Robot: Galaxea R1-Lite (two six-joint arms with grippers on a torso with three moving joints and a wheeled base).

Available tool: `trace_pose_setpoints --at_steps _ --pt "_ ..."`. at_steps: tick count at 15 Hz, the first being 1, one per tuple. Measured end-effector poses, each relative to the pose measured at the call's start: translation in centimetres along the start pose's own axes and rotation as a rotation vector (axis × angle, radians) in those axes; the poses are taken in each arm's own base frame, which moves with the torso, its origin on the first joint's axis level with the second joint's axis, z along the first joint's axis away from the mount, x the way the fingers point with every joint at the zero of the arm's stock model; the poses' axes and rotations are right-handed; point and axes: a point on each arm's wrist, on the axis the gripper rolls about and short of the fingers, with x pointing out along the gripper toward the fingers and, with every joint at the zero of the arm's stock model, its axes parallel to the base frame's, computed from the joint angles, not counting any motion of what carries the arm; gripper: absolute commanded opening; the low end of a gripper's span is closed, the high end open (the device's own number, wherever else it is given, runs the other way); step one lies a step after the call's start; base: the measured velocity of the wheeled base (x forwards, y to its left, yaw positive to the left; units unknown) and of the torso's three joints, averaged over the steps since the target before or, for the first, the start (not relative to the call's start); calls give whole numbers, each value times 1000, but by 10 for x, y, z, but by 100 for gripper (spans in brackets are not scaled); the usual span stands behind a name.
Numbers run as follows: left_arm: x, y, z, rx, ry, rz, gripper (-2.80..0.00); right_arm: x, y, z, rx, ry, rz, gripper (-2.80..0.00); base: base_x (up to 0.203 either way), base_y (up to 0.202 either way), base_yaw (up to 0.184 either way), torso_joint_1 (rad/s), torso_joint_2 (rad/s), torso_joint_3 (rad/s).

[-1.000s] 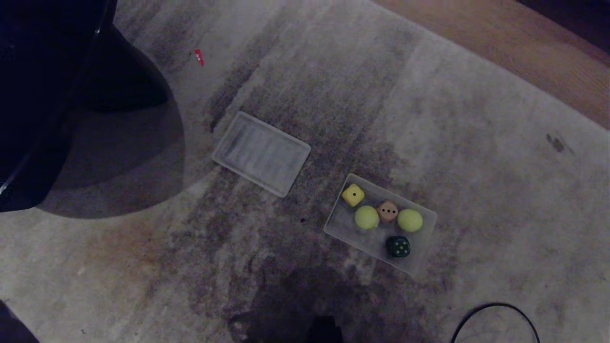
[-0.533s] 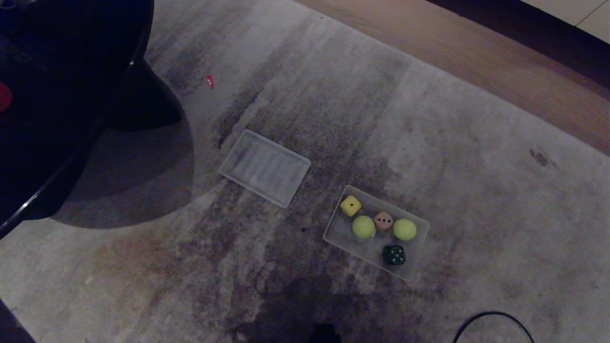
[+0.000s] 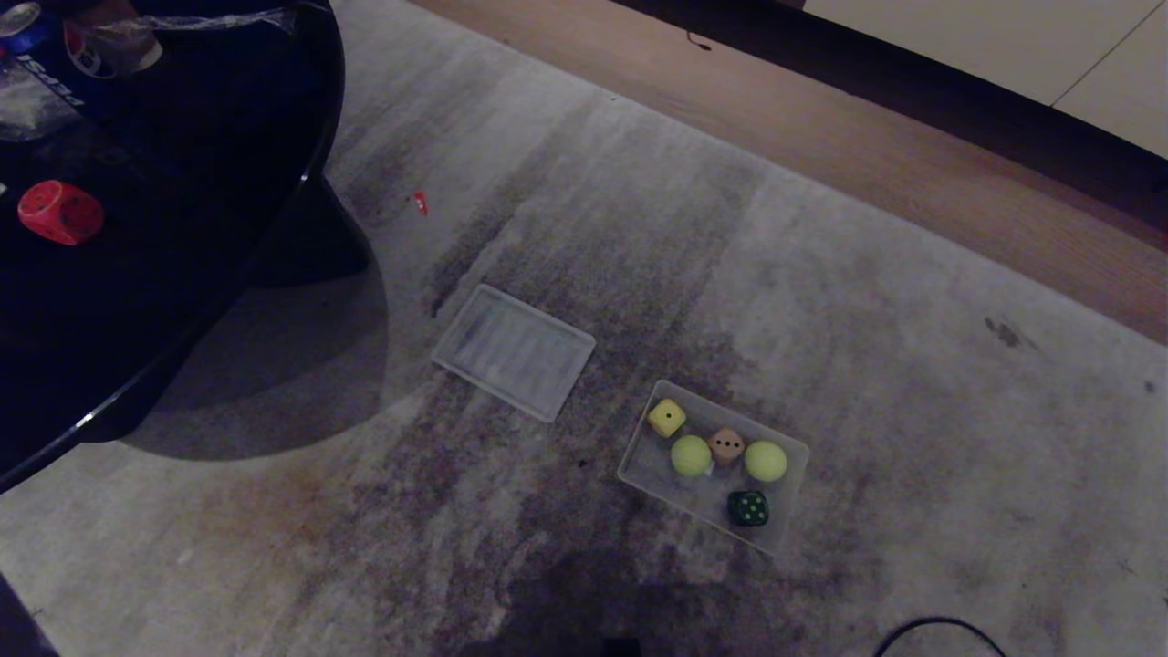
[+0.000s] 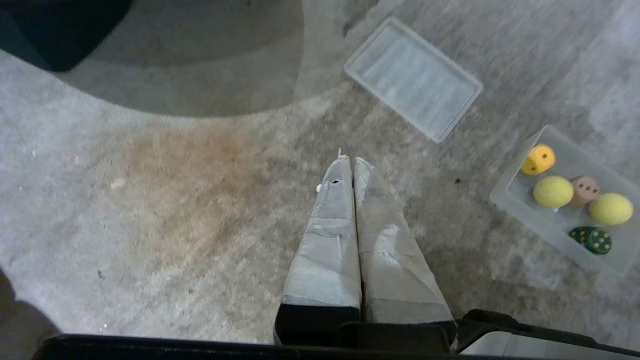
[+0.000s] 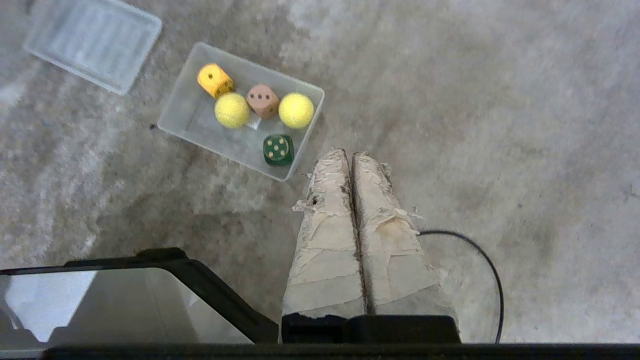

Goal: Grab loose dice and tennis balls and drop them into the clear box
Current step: Pick up toys out of the box

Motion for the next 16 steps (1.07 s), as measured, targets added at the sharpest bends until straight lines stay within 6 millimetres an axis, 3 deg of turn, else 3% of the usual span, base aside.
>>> trace_pose_setpoints --at_steps 16 --pt "0 0 0 -2 -1 0 -280 0 0 0 12 0 1 -280 0 0 0 3 2 202"
